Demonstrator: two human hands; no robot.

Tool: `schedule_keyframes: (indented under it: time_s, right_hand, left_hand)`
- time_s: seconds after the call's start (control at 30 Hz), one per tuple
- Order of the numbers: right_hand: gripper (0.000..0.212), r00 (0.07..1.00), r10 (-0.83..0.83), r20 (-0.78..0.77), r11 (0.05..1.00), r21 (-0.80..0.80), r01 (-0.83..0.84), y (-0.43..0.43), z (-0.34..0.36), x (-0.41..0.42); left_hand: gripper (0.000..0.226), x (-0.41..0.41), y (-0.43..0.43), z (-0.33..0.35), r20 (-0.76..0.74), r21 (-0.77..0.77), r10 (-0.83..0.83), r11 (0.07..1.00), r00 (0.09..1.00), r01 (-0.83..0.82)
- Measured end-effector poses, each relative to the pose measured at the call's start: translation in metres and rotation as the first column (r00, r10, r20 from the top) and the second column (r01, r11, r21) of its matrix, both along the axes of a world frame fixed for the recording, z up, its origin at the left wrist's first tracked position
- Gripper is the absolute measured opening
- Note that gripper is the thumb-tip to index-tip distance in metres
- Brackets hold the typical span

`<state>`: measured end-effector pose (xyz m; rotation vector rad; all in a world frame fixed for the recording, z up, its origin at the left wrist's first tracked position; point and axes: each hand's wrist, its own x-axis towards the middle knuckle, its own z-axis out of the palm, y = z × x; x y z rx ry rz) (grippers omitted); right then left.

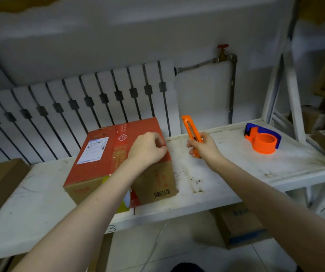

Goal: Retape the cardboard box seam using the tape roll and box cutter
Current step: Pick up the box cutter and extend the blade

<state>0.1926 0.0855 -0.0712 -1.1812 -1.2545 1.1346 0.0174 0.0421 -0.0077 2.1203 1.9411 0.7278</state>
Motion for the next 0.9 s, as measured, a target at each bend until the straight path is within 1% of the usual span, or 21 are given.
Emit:
schedule_keyframes:
  time_s: [0.07,0.13,0.17,0.23,0.3,0.33,0.37,0.43,0.53,0.6,0.7,0.77,0.9]
  right_hand:
    - [0.010,0.995,0.069,-0.077,0.997,0.035,-0.066,-0.019,0.020,-0.009]
    - [0.016,0.972,0.162,-0.169,0.987,0.029,-0.159,-0.037,0.033,-0.020]
    - [0.018,0.951,0.213,-0.223,0.977,0.023,-0.213,-0.047,0.039,-0.026]
    - [0.019,0.897,0.312,-0.312,0.946,0.020,-0.322,-0.065,0.047,-0.036]
    - [0.019,0.851,0.393,-0.349,0.912,0.032,-0.408,-0.079,0.052,-0.042]
    - [0.019,0.838,0.424,-0.344,0.898,0.039,-0.438,-0.084,0.054,-0.045]
    - [0.018,0.833,0.452,-0.319,0.885,0.042,-0.464,-0.090,0.055,-0.046]
    - [0.017,0.817,0.515,-0.258,0.851,0.042,-0.523,-0.099,0.055,-0.050]
    - [0.016,0.767,0.584,-0.265,0.803,0.049,-0.594,-0.112,0.053,-0.057]
    - [0.014,0.775,0.589,-0.231,0.801,0.039,-0.597,-0.118,0.054,-0.061]
    - [0.012,0.808,0.581,-0.094,0.813,0.021,-0.582,-0.124,0.053,-0.069]
    - [0.012,0.810,0.584,-0.051,0.811,0.007,-0.584,-0.126,0.052,-0.076]
    - [0.014,0.817,0.577,-0.010,0.816,-0.014,-0.577,-0.131,0.049,-0.087]
  left_hand:
    - [0.011,0.002,-0.009,0.004,0.111,0.037,-0.028,0.999,0.993,0.024]
    - [0.019,0.007,-0.019,0.010,0.271,0.031,-0.064,0.998,0.960,0.057]
    - [0.023,0.008,-0.024,0.013,0.376,0.015,-0.068,0.998,0.924,0.067]
    - [0.031,0.008,-0.034,0.018,0.580,-0.013,-0.040,0.998,0.814,0.058]
    - [0.031,0.003,-0.042,0.022,0.715,-0.037,0.012,0.999,0.699,0.021]
    - [0.028,-0.001,-0.045,0.024,0.749,-0.054,0.037,0.999,0.662,0.005]
    - [0.024,-0.006,-0.050,0.025,0.766,-0.069,0.056,0.998,0.640,-0.004]
    - [0.023,-0.013,-0.057,0.026,0.778,-0.096,0.079,0.995,0.624,-0.006]
    - [0.027,-0.023,-0.067,0.028,0.808,-0.120,0.113,0.992,0.578,-0.025]
    - [0.025,-0.029,-0.074,0.029,0.831,-0.129,0.137,0.990,0.539,-0.051]
    - [0.024,-0.038,-0.080,0.029,0.866,-0.141,0.148,0.989,0.478,-0.049]
    - [0.022,-0.044,-0.082,0.029,0.884,-0.139,0.148,0.989,0.443,-0.053]
    - [0.021,-0.056,-0.085,0.024,0.888,-0.149,0.163,0.987,0.431,-0.068]
